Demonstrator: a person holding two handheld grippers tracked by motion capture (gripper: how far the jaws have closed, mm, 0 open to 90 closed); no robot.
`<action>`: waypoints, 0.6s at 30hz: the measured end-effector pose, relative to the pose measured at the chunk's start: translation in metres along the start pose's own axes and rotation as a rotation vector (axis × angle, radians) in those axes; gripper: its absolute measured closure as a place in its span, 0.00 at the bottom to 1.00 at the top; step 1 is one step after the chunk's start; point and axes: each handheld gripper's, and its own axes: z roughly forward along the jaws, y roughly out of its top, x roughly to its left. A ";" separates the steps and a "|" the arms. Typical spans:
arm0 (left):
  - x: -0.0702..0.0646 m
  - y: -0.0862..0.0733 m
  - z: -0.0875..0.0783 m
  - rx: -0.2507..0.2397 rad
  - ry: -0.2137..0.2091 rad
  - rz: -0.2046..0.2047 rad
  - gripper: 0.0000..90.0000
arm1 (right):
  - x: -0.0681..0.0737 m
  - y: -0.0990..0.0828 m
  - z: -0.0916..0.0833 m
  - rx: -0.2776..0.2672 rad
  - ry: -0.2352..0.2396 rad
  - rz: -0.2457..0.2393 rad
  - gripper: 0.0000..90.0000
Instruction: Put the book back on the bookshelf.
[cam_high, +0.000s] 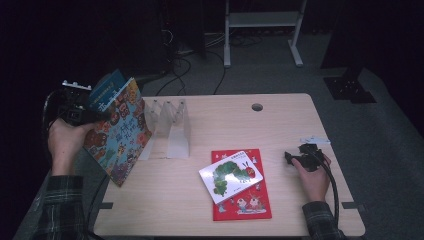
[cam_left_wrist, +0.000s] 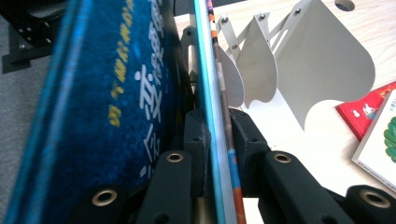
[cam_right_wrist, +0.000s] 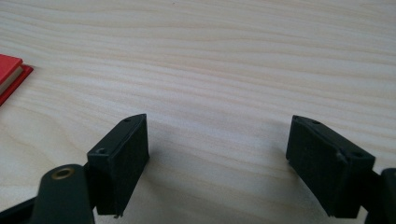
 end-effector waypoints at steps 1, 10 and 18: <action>0.001 -0.001 0.000 0.001 -0.003 0.000 0.86 | 0.000 0.000 0.000 0.000 0.000 0.000 0.22; 0.006 -0.010 -0.005 -0.003 -0.024 -0.008 0.85 | 0.000 0.000 0.000 0.000 0.000 0.000 0.22; 0.000 -0.003 -0.027 -0.017 -0.009 -0.002 0.84 | 0.000 0.000 0.000 0.000 0.000 0.001 0.22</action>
